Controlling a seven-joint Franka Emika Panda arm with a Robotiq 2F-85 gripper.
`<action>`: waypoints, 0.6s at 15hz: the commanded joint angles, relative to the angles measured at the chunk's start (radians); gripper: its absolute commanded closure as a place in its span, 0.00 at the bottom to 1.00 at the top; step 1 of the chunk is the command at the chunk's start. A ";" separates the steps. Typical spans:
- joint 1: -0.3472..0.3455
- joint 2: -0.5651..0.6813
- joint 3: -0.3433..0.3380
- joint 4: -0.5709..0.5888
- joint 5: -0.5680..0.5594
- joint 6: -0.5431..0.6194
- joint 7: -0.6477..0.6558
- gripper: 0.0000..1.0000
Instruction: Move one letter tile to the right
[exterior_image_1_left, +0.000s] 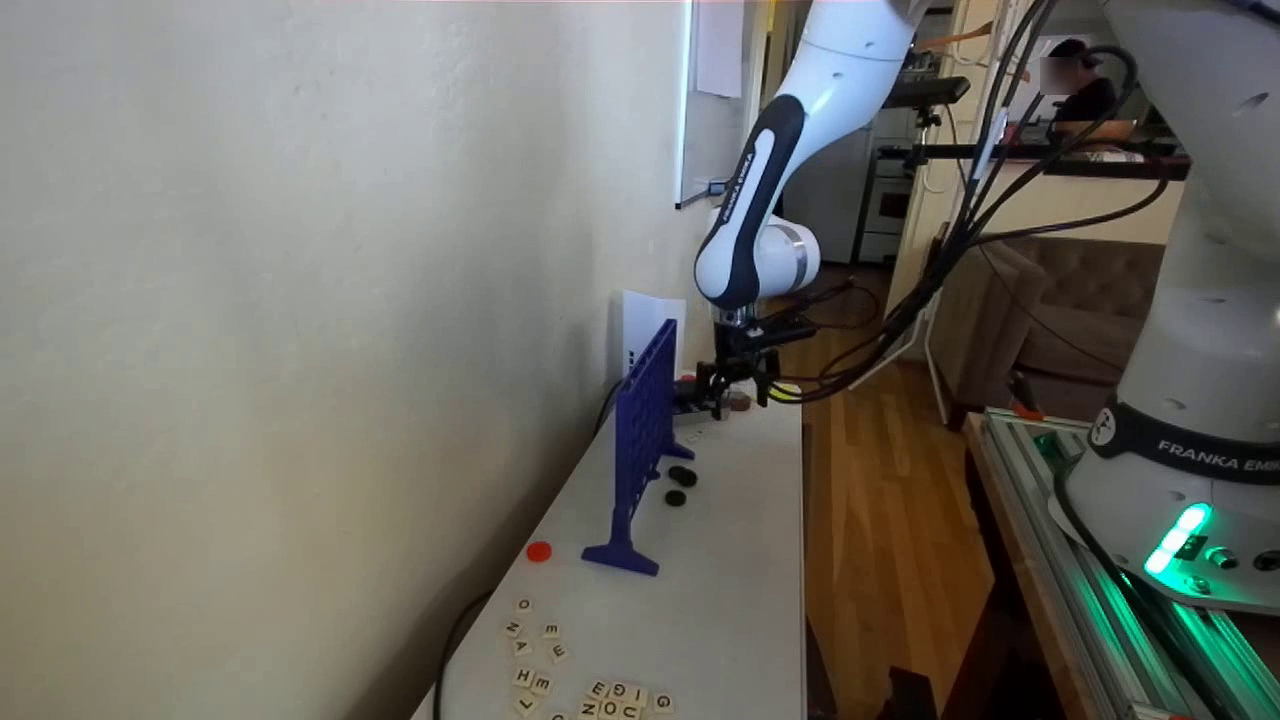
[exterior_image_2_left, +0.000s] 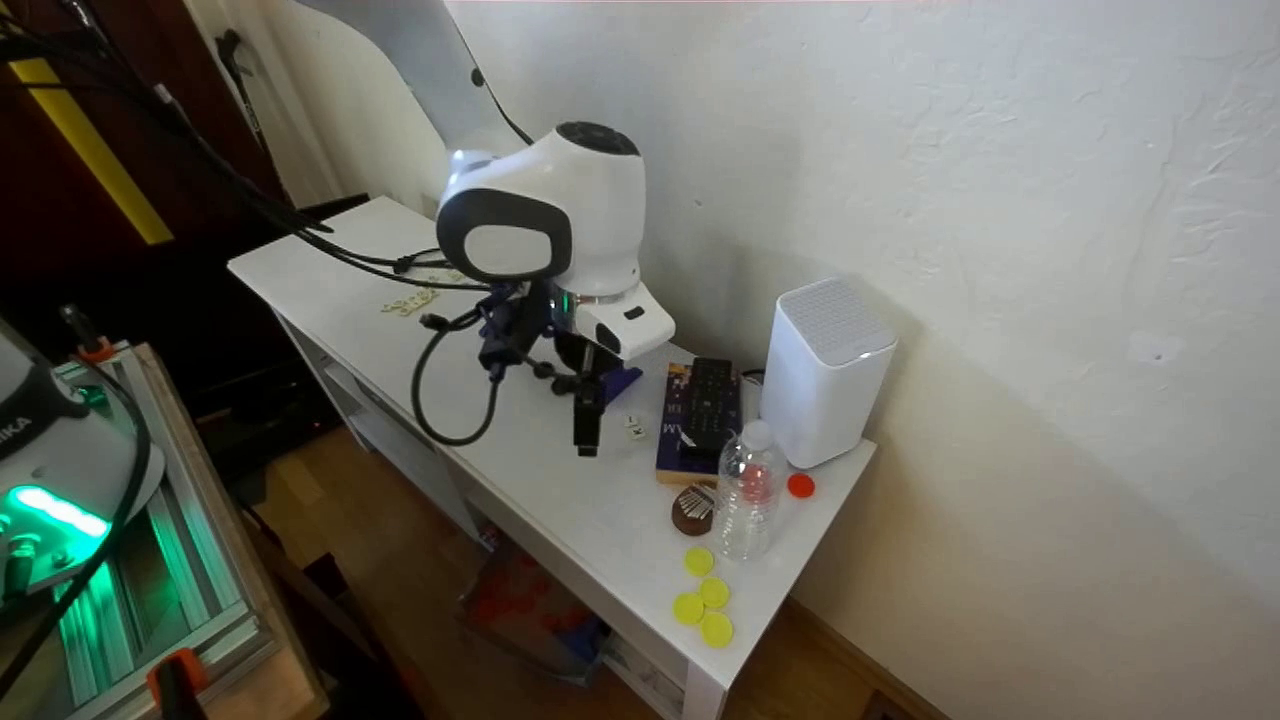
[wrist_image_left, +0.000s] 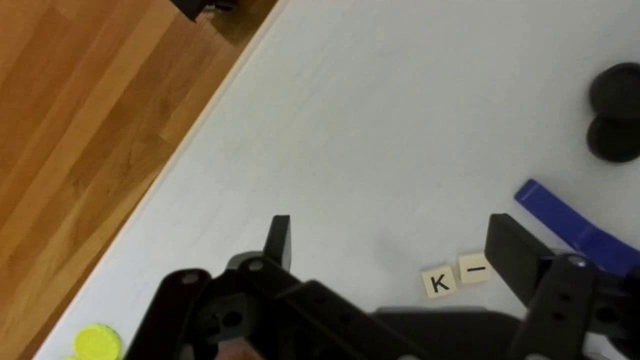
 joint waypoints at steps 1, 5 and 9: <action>-0.013 -0.165 -0.002 -0.116 0.048 -0.096 0.092 0.00; -0.047 -0.304 0.013 -0.201 0.135 -0.170 0.110 0.00; -0.012 -0.424 -0.017 -0.302 0.104 -0.222 0.185 0.00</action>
